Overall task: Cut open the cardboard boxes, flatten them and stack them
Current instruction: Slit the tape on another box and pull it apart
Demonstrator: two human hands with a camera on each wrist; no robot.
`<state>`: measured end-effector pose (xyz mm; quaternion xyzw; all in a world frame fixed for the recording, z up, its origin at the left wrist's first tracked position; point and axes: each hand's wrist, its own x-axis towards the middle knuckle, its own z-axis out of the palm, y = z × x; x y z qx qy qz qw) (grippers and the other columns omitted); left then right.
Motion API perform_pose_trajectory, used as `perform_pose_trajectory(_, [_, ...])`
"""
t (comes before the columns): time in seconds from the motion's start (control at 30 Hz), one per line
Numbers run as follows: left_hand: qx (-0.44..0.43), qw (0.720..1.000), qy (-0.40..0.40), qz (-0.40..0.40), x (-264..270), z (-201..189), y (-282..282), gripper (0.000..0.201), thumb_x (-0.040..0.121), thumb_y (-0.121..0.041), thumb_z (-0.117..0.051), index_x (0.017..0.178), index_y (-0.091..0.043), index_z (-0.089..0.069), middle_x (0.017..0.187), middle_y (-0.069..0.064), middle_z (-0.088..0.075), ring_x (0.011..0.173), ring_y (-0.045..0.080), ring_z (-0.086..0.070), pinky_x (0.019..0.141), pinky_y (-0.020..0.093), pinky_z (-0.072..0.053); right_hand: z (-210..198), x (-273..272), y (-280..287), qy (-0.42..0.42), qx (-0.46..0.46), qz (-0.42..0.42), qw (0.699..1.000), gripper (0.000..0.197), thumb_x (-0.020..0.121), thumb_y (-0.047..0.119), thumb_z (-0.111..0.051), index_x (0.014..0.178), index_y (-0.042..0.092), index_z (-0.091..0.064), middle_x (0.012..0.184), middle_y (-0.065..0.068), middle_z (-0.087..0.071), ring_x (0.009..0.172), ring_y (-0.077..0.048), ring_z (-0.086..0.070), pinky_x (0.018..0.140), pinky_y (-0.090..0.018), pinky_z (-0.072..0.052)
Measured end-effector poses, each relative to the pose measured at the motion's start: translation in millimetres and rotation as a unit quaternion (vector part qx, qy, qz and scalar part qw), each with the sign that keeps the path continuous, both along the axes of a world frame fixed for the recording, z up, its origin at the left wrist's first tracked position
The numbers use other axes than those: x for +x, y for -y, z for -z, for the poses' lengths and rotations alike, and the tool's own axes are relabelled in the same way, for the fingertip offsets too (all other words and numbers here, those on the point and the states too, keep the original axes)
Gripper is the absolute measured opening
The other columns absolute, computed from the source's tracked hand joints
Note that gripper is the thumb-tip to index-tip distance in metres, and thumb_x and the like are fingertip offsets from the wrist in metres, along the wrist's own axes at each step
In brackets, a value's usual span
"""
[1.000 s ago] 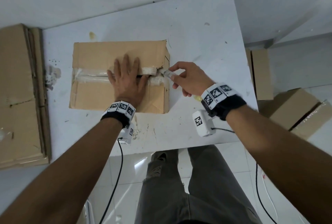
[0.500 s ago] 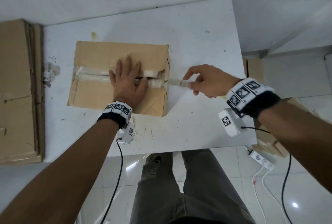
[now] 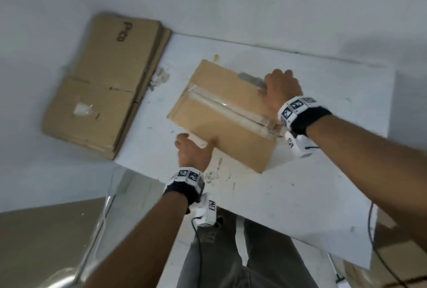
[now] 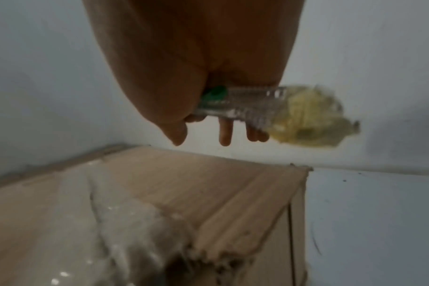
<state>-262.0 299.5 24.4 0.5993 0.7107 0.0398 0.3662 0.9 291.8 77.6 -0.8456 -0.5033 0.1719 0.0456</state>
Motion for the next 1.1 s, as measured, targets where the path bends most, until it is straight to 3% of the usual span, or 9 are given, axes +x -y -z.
perform_pose_trajectory(0.1, [-0.058,0.99,0.114,-0.058,14,4,-2,0.113,0.066,-0.057,-0.091,0.142,-0.002,-0.028,0.144,0.015,-0.04,0.13,0.035,-0.051,0.109,0.046,-0.048,12,5,3,-0.055,-0.061,-0.025,0.996,0.022,0.096,0.03,-0.062,0.087,0.011,-0.055,0.097,-0.016,-0.066,0.094,-0.036,-0.065,0.077,-0.042,-0.052])
perform_pose_trajectory(0.17, [-0.063,0.992,0.093,-0.057,30,-4,-16,0.127,0.062,-0.056,-0.094,0.149,-0.001,-0.019,0.148,0.016,-0.033,0.134,0.037,-0.045,0.11,0.048,-0.046,13,2,27,-0.088,-0.067,-0.005,0.994,0.028,0.096,0.035,-0.063,0.084,0.011,-0.054,0.089,-0.012,-0.065,0.083,-0.031,-0.065,0.07,-0.036,-0.048])
perform_pose_trajectory(0.27, [-0.049,0.994,-0.018,0.096,45,-12,-41,0.16,0.052,-0.062,-0.095,0.159,-0.01,0.011,0.159,0.017,-0.017,0.143,0.043,-0.032,0.112,0.06,-0.038,15,-14,80,-0.224,-0.066,0.034,0.972,0.029,0.094,0.04,-0.065,0.083,0.014,-0.059,0.083,-0.009,-0.069,0.075,-0.029,-0.07,0.068,-0.037,-0.056])
perform_pose_trajectory(0.4, [-0.029,0.944,-0.13,0.302,61,-9,-57,0.169,0.047,-0.064,-0.095,0.158,-0.016,0.023,0.162,0.016,-0.011,0.145,0.042,-0.026,0.11,0.068,-0.034,10,-31,129,-0.359,-0.103,0.045,0.926,0.027,0.092,0.046,-0.069,0.096,0.021,-0.061,0.078,-0.004,-0.074,0.057,-0.025,-0.071,0.057,-0.04,-0.06])
perform_pose_trajectory(0.53, [-0.019,0.919,-0.165,0.357,62,-9,-61,0.163,0.055,-0.061,-0.093,0.157,-0.015,0.026,0.165,0.018,-0.002,0.149,0.043,-0.019,0.118,0.069,-0.02,-1,1,120,-0.183,-0.065,-0.002,0.981,0.044,0.091,0.067,-0.054,0.094,0.024,-0.046,0.082,0.004,-0.056,0.072,-0.019,-0.06,0.064,-0.034,-0.046])
perform_pose_trajectory(0.63, [-0.021,0.901,-0.178,0.394,60,-11,-56,0.146,0.069,-0.057,-0.085,0.158,-0.016,0.023,0.168,0.017,0.014,0.156,0.041,0.001,0.119,0.073,-0.003,-1,12,100,-0.084,-0.065,-0.075,0.991,0.032,0.102,0.048,-0.035,0.103,0.016,-0.04,0.082,-0.004,-0.059,0.079,-0.032,-0.061,0.078,-0.042,-0.043])
perform_pose_trajectory(0.77, [0.019,0.92,-0.121,0.373,46,-12,-48,0.114,0.082,-0.042,-0.076,0.163,-0.02,0.001,0.17,0.013,0.014,0.157,0.035,0.01,0.119,0.072,0.005,8,-8,79,0.054,-0.042,-0.209,0.975,0.03,0.102,0.041,-0.037,0.109,0.014,-0.046,0.09,-0.01,-0.064,0.084,-0.03,-0.055,0.086,-0.047,-0.039])
perform_pose_trajectory(0.9, [0.056,0.923,-0.091,0.37,26,-7,-42,0.112,0.079,-0.042,-0.078,0.163,-0.02,-0.008,0.171,0.009,0.01,0.158,0.03,0.006,0.124,0.063,0.0,14,-19,66,0.064,-0.016,-0.258,0.964,0.029,0.099,0.042,-0.043,0.109,0.016,-0.049,0.091,-0.006,-0.063,0.082,-0.024,-0.039,0.086,-0.044,-0.037])
perform_pose_trajectory(1.1, [0.072,0.925,-0.057,0.369,15,-9,-48,0.117,0.073,-0.044,-0.083,0.163,-0.018,-0.014,0.172,0.005,0.0,0.157,0.023,-0.006,0.125,0.051,-0.011,5,-17,63,0.012,-0.001,-0.242,0.97,0.026,0.091,0.047,-0.05,0.098,0.022,-0.052,0.077,0.003,-0.057,0.078,-0.023,-0.053,0.083,-0.041,-0.041])
